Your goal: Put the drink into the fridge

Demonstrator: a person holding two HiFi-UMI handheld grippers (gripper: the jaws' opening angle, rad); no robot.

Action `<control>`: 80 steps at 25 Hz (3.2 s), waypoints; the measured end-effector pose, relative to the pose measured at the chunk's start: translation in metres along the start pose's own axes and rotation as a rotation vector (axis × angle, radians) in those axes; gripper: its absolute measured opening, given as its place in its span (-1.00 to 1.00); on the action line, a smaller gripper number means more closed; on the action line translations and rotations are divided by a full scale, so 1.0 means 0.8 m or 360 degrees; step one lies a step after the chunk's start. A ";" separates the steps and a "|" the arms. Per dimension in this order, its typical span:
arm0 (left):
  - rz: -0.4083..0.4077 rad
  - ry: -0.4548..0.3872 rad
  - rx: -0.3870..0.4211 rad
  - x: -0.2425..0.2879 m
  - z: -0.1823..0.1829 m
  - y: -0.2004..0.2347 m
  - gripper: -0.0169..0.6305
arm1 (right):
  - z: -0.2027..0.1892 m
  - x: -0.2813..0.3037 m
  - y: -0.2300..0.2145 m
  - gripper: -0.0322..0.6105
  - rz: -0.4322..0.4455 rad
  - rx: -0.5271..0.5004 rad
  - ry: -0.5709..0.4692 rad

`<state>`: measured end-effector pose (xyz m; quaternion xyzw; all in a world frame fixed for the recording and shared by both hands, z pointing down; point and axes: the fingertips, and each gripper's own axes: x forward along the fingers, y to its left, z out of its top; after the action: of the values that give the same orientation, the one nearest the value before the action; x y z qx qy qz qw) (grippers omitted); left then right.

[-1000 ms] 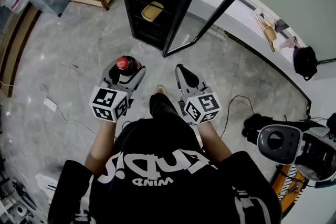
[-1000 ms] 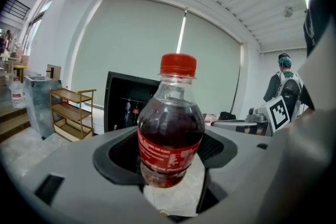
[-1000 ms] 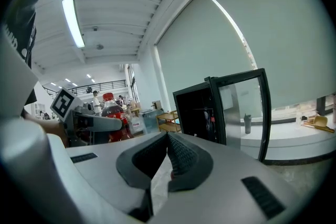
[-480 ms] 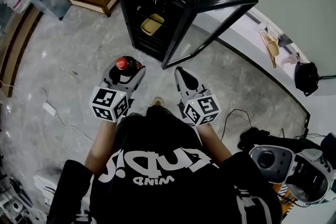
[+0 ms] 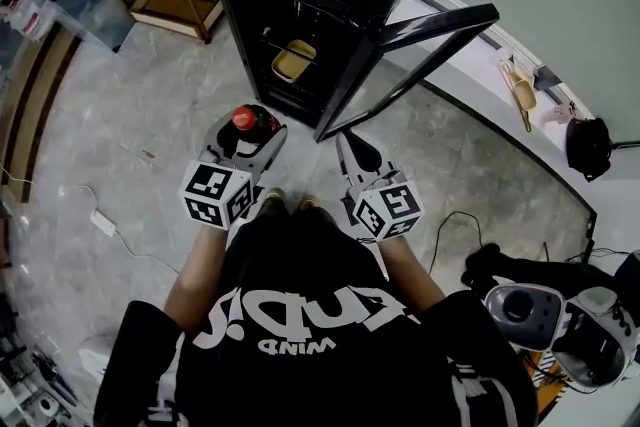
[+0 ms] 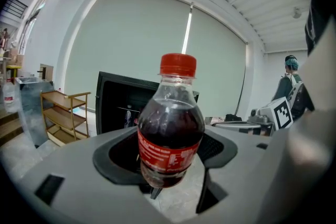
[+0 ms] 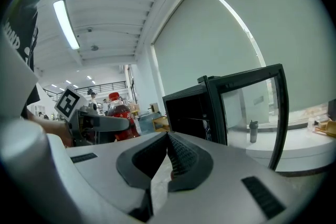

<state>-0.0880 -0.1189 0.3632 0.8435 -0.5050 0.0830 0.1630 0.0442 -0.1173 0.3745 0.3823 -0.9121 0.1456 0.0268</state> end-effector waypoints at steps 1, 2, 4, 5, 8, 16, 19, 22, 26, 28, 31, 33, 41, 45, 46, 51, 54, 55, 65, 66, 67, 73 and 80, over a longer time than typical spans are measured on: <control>-0.0018 0.0008 0.0005 0.003 0.002 0.005 0.03 | 0.001 0.004 0.000 -0.85 -0.0019 0.0006 -0.0007; -0.0036 0.0015 0.0009 0.006 0.002 0.010 0.03 | 0.001 0.008 0.000 -0.85 -0.0039 0.0014 -0.0013; -0.0073 0.0026 0.0018 0.011 0.002 0.021 0.03 | -0.001 0.017 0.002 -0.85 -0.0071 0.0025 -0.0021; -0.0095 0.0033 0.0025 0.013 0.000 0.025 0.03 | -0.004 0.021 0.004 -0.85 -0.0085 0.0032 -0.0026; -0.0156 0.0045 0.0035 0.014 -0.005 0.038 0.03 | -0.014 0.031 0.013 -0.85 -0.0117 0.0067 -0.0039; -0.0173 0.0082 0.0033 0.014 -0.016 0.056 0.03 | -0.021 0.037 0.023 -0.85 -0.0154 0.0044 -0.0022; -0.0161 0.0083 0.0024 0.018 -0.020 0.058 0.03 | -0.018 0.034 0.015 -0.85 -0.0168 0.0039 -0.0029; -0.0161 0.0068 -0.0002 0.031 -0.025 0.061 0.03 | -0.020 0.035 0.003 -0.85 -0.0187 0.0021 -0.0050; -0.0195 0.0067 -0.0016 0.048 -0.038 0.065 0.03 | -0.028 0.040 -0.006 -0.85 -0.0188 0.0005 -0.0090; -0.0212 0.0079 0.0005 0.057 -0.047 0.066 0.03 | -0.034 0.043 -0.009 -0.85 -0.0186 0.0008 -0.0115; -0.0229 0.0084 0.0038 0.069 -0.067 0.066 0.03 | -0.048 0.045 -0.011 -0.85 -0.0186 0.0013 -0.0143; -0.0237 0.0066 0.0049 0.078 -0.079 0.068 0.03 | -0.059 0.049 -0.011 -0.85 -0.0172 -0.0002 -0.0158; -0.0246 0.0023 0.0098 0.113 -0.120 0.081 0.03 | -0.102 0.075 -0.026 -0.85 -0.0156 -0.0051 -0.0224; -0.0246 0.0005 0.0119 0.128 -0.130 0.088 0.03 | -0.110 0.086 -0.030 -0.85 -0.0148 -0.0054 -0.0242; -0.0245 0.0004 0.0123 0.131 -0.131 0.089 0.03 | -0.111 0.088 -0.030 -0.85 -0.0145 -0.0057 -0.0242; -0.0244 0.0007 0.0131 0.158 -0.137 0.101 0.03 | -0.114 0.093 -0.031 -0.85 -0.0142 -0.0054 -0.0229; -0.0252 0.0005 0.0122 0.179 -0.139 0.106 0.03 | -0.117 0.092 -0.032 -0.85 -0.0139 -0.0041 -0.0217; -0.0257 0.0005 0.0124 0.187 -0.140 0.107 0.03 | -0.118 0.092 -0.033 -0.85 -0.0140 -0.0038 -0.0211; -0.0257 -0.0021 0.0101 0.274 -0.153 0.120 0.03 | -0.133 0.092 -0.046 -0.85 -0.0159 -0.0024 -0.0151; -0.0256 -0.0019 0.0108 0.283 -0.156 0.121 0.03 | -0.135 0.092 -0.047 -0.85 -0.0161 -0.0022 -0.0145; -0.0256 -0.0015 0.0117 0.290 -0.159 0.122 0.03 | -0.137 0.092 -0.047 -0.85 -0.0162 -0.0021 -0.0140; -0.0250 0.0006 0.0148 0.335 -0.172 0.133 0.03 | -0.145 0.093 -0.049 -0.85 -0.0184 -0.0008 -0.0118; -0.0260 0.0012 0.0201 0.388 -0.175 0.142 0.03 | -0.154 0.096 -0.054 -0.85 -0.0213 0.0007 -0.0093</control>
<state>-0.0364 -0.3743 0.6105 0.8901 -0.4277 0.1043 0.1176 0.0129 -0.1640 0.5152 0.4465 -0.8846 0.1343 0.0091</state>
